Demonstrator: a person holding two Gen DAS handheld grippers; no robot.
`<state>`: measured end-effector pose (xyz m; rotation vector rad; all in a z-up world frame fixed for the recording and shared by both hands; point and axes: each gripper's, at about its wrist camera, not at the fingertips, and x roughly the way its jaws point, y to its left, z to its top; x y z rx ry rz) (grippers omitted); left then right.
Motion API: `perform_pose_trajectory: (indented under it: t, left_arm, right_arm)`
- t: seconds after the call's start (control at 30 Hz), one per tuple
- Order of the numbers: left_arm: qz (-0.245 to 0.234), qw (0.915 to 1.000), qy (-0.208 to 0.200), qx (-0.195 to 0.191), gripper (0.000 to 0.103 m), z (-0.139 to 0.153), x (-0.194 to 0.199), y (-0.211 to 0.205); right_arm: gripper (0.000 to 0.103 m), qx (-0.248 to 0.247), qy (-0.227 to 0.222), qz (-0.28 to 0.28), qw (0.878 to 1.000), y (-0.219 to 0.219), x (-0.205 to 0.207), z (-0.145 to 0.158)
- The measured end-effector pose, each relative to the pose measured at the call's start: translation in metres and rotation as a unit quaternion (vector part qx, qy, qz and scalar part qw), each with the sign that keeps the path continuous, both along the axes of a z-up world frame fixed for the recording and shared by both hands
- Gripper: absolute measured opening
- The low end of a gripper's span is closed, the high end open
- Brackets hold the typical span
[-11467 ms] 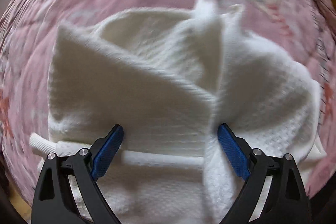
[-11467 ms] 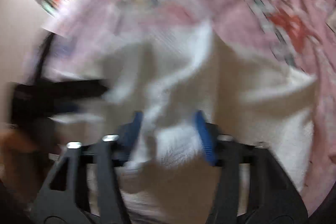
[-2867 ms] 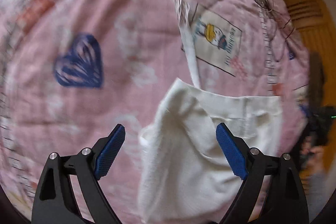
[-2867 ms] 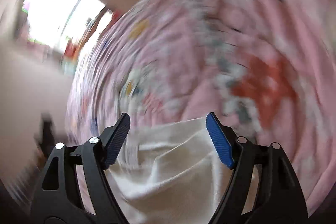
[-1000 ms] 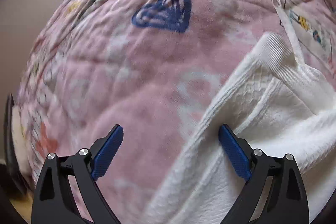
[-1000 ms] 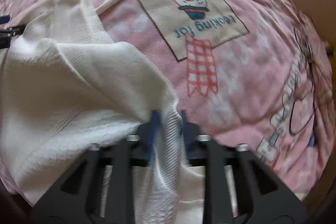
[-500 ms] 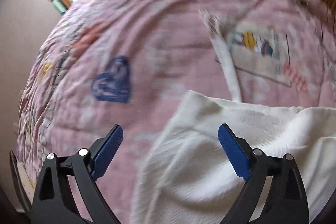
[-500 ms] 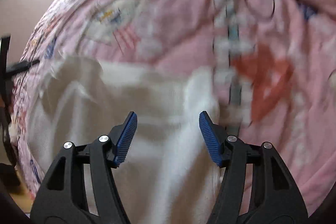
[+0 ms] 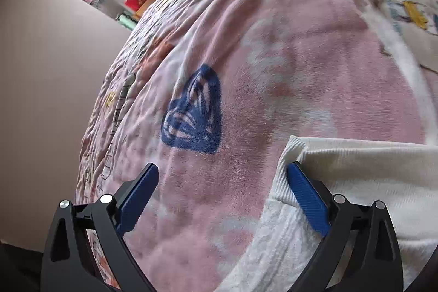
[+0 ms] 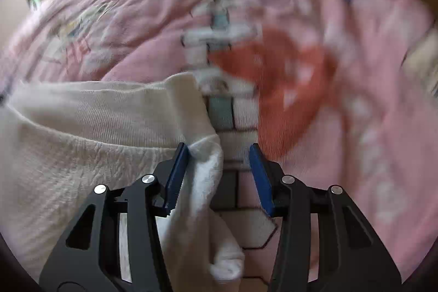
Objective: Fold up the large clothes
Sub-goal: 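Flip the folded bundle over with the right tool while the left tool smooths it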
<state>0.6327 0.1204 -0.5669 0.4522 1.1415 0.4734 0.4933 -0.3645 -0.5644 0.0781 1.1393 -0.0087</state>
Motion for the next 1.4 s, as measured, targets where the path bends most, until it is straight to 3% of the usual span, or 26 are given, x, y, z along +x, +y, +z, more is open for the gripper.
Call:
perform_pose_trajectory:
  t: [0.07, 0.1, 0.13, 0.27, 0.33, 0.37, 0.47, 0.57, 0.67, 0.77, 0.97, 1.03, 1.17, 1.27, 1.33, 1.4]
  left_arm:
    - [0.008, 1.0000, 0.003, -0.004, 0.092, 0.006, -0.003, -0.004]
    - [0.012, 0.9997, 0.006, -0.020, 0.092, 0.012, -0.006, -0.006]
    - [0.014, 0.9994, 0.006, -0.032, 0.092, 0.015, -0.008, -0.006]
    - [0.005, 0.9951, -0.005, -0.099, 0.092, 0.051, -0.042, -0.036]
    - [-0.022, 0.9906, -0.023, -0.133, 0.092, 0.077, -0.073, -0.061]
    - [-0.037, 0.9878, -0.018, -0.150, 0.092, 0.085, -0.085, -0.074]
    - [-0.098, 0.9697, 0.012, -0.223, 0.095, 0.109, -0.136, -0.130]
    - [-0.132, 0.9517, 0.049, -0.273, 0.095, 0.112, -0.177, -0.171]
    - [-0.160, 0.9386, 0.092, -0.292, 0.095, 0.095, -0.212, -0.210]
    - [-0.179, 0.9412, 0.109, -0.265, 0.095, 0.077, -0.232, -0.235]
    - [-0.133, 0.9576, 0.095, -0.237, 0.095, 0.064, -0.227, -0.229]
    - [-0.121, 0.9630, 0.087, -0.224, 0.095, 0.063, -0.220, -0.223]
    - [-0.109, 0.9699, 0.077, -0.204, 0.095, 0.061, -0.203, -0.204]
    - [-0.088, 0.9648, 0.089, -0.231, 0.096, 0.050, -0.196, -0.189]
    - [-0.079, 0.9619, 0.092, -0.245, 0.096, 0.048, -0.196, -0.183]
    - [-0.077, 0.9640, 0.081, -0.241, 0.096, 0.052, -0.198, -0.181]
  right_arm:
    - [0.045, -0.021, -0.002, 0.010, 1.000, 0.002, -0.001, 0.007]
    - [0.045, -0.003, 0.003, -0.004, 1.000, -0.003, -0.001, 0.009]
    - [0.046, 0.020, 0.009, -0.021, 1.000, -0.011, -0.003, 0.008]
    - [0.076, 0.130, -0.008, -0.092, 0.987, -0.051, -0.036, 0.026]
    - [0.079, 0.203, -0.017, -0.098, 0.974, -0.068, -0.061, 0.031]
    - [0.079, 0.251, -0.021, -0.095, 0.963, -0.078, -0.075, 0.032]
    - [0.080, 0.406, -0.025, -0.066, 0.911, -0.101, -0.117, 0.017]
    - [0.081, 0.503, -0.001, -0.050, 0.863, -0.107, -0.141, -0.006]
    - [0.085, 0.549, 0.031, -0.033, 0.834, -0.099, -0.153, -0.031]
    - [0.087, 0.560, 0.053, 0.003, 0.827, -0.083, -0.153, -0.045]
    - [0.097, 0.559, 0.060, 0.065, 0.824, -0.063, -0.143, -0.046]
    - [0.098, 0.581, 0.071, 0.069, 0.808, -0.054, -0.138, -0.044]
    - [0.097, 0.544, 0.070, 0.088, 0.832, -0.044, -0.138, -0.043]
    - [0.086, 0.527, 0.064, 0.080, 0.844, -0.050, -0.141, -0.050]
    - [0.082, 0.532, 0.047, 0.045, 0.844, -0.062, -0.140, -0.046]
    - [0.082, 0.505, 0.010, 0.015, 0.863, -0.075, -0.139, -0.037]
